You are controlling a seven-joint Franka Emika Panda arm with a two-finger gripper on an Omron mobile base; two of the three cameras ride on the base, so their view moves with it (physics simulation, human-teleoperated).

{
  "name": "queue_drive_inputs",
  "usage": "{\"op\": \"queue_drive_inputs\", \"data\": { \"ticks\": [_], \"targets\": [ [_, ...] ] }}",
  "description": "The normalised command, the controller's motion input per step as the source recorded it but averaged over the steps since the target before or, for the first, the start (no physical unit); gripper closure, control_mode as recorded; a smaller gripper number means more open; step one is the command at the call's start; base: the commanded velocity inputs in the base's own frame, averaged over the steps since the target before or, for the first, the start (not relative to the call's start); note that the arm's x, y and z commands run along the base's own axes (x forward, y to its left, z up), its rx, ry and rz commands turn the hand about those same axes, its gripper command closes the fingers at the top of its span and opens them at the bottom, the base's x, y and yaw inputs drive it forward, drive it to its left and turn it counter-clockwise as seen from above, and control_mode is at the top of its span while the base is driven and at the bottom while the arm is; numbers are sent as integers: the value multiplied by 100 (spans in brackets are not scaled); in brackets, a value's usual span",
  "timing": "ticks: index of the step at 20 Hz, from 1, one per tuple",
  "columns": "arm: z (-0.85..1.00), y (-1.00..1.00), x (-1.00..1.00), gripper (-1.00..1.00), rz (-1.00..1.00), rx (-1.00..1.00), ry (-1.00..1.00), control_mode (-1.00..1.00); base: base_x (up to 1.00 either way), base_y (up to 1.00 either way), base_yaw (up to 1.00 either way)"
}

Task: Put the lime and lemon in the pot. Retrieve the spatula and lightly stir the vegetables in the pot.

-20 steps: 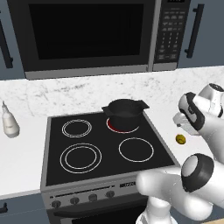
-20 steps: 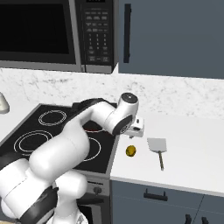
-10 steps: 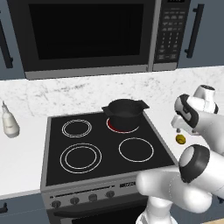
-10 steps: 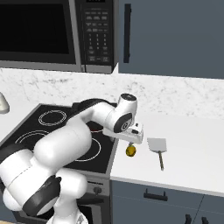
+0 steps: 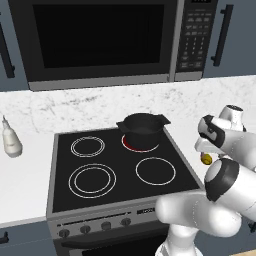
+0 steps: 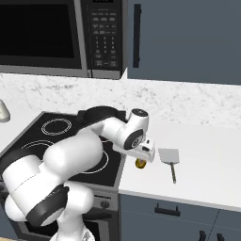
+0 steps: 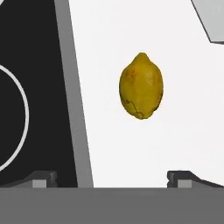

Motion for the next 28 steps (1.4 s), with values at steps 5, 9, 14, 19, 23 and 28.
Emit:
{"op": "queue_drive_inputs", "data": {
  "ticks": [5,9,14,19,23,28],
  "targets": [
    [-25,-12,13,-100,-5,0,3,-100,0,0,0],
    [-19,-27,9,-100,-2,0,3,-100,0,0,0],
    [-23,-5,8,-100,-1,0,1,-100,0,0,0],
    [-14,0,7,-100,0,0,0,-100,0,0,0],
    [-12,0,15,-100,0,0,0,-100,0,0,0],
    [-10,-1,18,-100,0,1,0,-100,0,0,0]
  ]
}}
